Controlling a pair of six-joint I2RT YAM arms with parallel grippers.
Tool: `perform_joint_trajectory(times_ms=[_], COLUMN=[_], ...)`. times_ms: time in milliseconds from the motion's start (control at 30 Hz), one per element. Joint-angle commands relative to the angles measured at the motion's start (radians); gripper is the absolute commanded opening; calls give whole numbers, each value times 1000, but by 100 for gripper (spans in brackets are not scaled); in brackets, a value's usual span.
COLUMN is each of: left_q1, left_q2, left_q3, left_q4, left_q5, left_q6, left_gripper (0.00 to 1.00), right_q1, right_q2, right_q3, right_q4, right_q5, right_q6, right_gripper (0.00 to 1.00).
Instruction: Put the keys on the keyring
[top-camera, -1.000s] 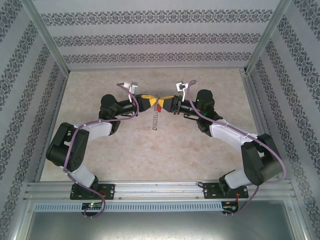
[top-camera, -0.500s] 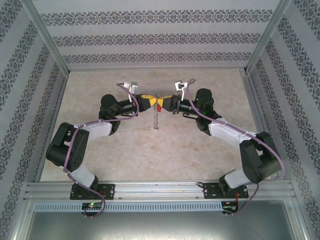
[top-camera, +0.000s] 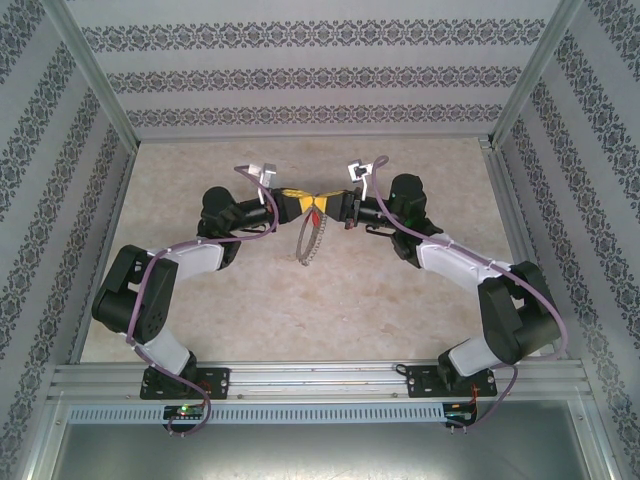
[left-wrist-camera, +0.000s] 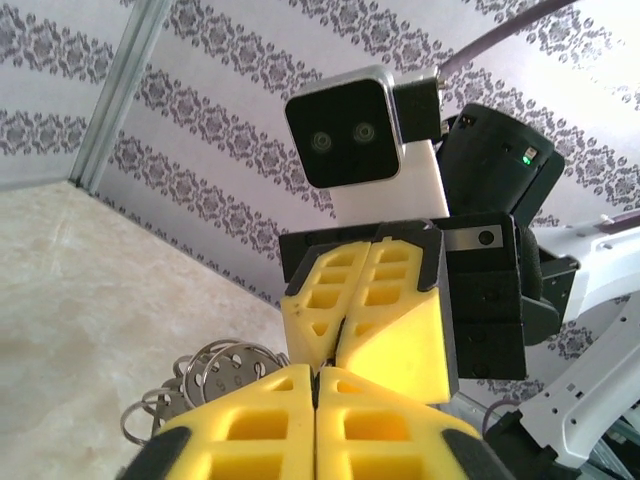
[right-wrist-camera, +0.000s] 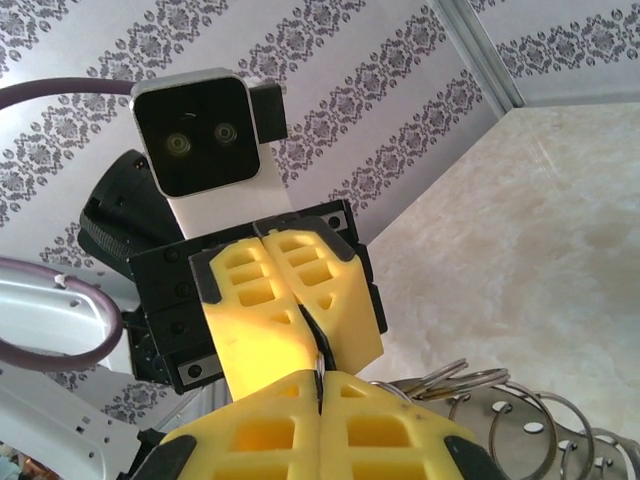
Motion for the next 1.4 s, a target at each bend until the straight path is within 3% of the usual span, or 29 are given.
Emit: perform_joint_trajectory(times_ms=[0, 133, 167, 333, 500, 633, 800, 900, 1067, 1233, 1367], left_q1=[7, 13, 14, 15, 22, 35, 35, 37, 42, 43, 44], left_q2=[-83, -144, -154, -154, -129, -99, -45, -32, -48, -35, -34], left_q3=[66, 136, 162, 270, 277, 302, 445, 493, 421, 439, 454], left_q4=[-167, -493, -574, -827, -774, -763, -981, -1062, -899, -948, -975], left_q5=[14, -38, -54, -139, -364, -298, -237, -269, -295, -291, -456], left_q6=[159, 376, 431, 593, 508, 512, 580, 631, 626, 652, 540], left_gripper=[25, 69, 99, 100, 100, 100, 100, 100, 100, 100, 100], right_q1=[-39, -81, -88, -113, -118, -136, -157, -158, -159, -157, -158], right_q2=[-13, -13, -8, 12, 40, 56, 115, 144, 185, 198, 207], right_q3=[49, 108, 126, 209, 292, 324, 408, 468, 543, 592, 617], right_q4=[-80, -218, -247, -385, -536, -568, -643, -725, -842, -924, -932], right_q5=[-54, -70, -70, -49, 1, -51, -194, -217, -242, -238, -236], right_q6=[-91, -203, -225, -332, -497, -574, -634, -686, -769, -821, -826], right_gripper=[0, 0, 0, 0, 0, 0, 0, 0, 0, 0, 0])
